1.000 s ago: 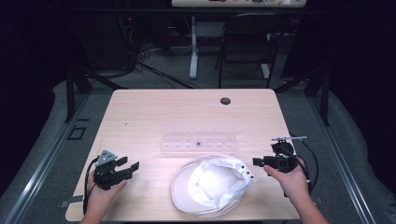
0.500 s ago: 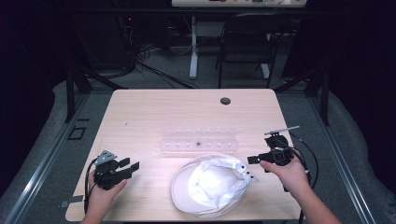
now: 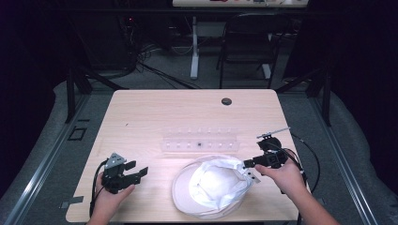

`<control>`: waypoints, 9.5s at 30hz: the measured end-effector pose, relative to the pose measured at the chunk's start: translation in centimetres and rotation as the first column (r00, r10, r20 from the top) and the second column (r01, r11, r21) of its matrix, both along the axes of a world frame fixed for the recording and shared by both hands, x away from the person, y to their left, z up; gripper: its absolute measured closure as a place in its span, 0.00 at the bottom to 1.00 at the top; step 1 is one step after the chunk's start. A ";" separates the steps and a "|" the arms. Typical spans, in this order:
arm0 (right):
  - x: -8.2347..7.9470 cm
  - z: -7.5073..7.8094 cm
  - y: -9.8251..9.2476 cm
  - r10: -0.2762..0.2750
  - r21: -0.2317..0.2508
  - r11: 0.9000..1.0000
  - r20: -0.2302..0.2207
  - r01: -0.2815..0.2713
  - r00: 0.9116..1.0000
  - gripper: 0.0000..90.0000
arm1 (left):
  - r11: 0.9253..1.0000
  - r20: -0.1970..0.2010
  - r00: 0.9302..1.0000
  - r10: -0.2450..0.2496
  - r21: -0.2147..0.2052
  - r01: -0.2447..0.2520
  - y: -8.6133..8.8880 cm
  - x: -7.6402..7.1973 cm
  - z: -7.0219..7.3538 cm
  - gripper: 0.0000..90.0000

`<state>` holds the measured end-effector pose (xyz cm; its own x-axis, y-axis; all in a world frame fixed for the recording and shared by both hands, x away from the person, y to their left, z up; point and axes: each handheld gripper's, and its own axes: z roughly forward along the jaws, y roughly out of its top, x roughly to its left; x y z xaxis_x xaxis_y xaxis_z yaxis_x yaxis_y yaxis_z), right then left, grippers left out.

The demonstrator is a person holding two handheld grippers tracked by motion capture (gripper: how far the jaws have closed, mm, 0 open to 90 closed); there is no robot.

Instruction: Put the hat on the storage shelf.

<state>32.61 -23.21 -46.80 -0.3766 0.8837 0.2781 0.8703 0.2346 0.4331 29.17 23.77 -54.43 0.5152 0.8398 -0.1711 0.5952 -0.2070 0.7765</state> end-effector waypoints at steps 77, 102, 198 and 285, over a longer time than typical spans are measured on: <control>0.3 2.5 1.7 -0.040 0.113 0.992 -0.190 0.062 0.981 0.90 | 0.986 -0.051 0.988 -0.144 0.080 0.148 -4.2 -1.1 -1.0 0.51; 0.4 3.8 1.4 0.060 0.491 0.867 -0.274 0.086 0.960 0.90 | 0.986 -0.050 0.989 -0.140 0.079 0.144 -3.9 -0.9 -1.0 0.52; 5.7 15.5 7.6 -0.027 0.697 0.717 0.012 0.011 1.000 0.91 | 0.960 0.210 0.940 -0.270 0.129 0.247 -16.1 1.7 8.2 0.92; 10.2 9.0 9.9 -0.075 0.637 0.763 -0.080 0.109 0.994 0.90 | 0.974 -0.012 0.975 -0.224 0.022 0.224 -14.4 7.2 4.0 0.90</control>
<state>42.81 -13.35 -37.78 -0.2744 0.5243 0.8061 0.8965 -0.1637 0.4116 36.40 9.41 -50.44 0.6892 0.7071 -0.1583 0.5389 -0.3541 0.7644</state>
